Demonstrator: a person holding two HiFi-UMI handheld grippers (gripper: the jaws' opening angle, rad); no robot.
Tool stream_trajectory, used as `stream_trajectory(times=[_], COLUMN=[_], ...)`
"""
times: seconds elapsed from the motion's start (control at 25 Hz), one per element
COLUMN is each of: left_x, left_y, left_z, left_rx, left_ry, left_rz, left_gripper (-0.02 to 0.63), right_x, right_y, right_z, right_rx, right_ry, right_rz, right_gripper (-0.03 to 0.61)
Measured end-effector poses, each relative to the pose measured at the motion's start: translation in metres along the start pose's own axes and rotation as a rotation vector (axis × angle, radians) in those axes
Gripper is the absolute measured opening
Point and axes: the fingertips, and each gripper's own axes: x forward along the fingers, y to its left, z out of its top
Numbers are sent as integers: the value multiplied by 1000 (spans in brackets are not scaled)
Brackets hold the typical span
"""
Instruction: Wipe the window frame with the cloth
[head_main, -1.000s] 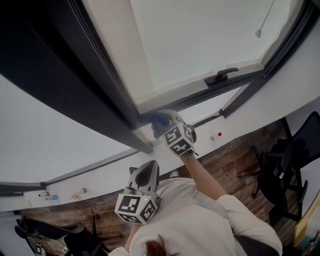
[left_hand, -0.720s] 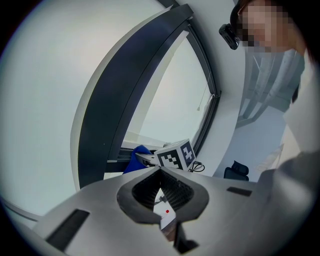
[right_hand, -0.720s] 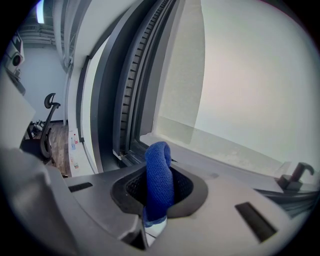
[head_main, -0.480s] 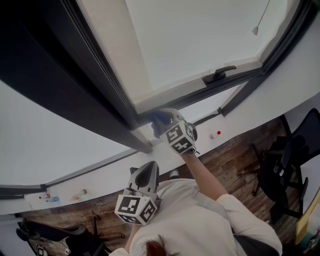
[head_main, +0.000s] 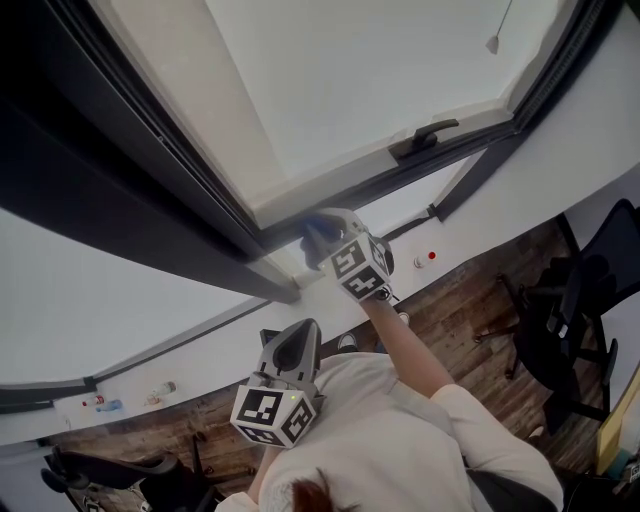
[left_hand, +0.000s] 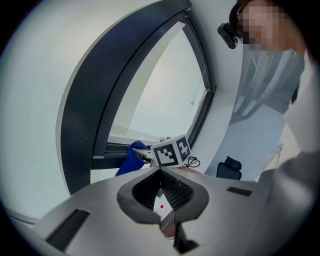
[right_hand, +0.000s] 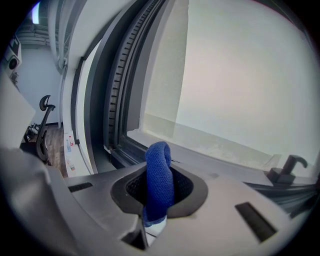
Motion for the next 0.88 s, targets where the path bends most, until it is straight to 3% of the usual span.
stream_trajectory(times=[0.88], left_x=[2], left_y=[5], left_z=[7], left_rx=[-24], left_ry=[-45], left_rz=[32], left_gripper=[5], right_x=[-6], right_y=[-14], right_z=[-7], right_rx=[45], right_ry=[-14], right_rz=[-12], right_gripper=[48])
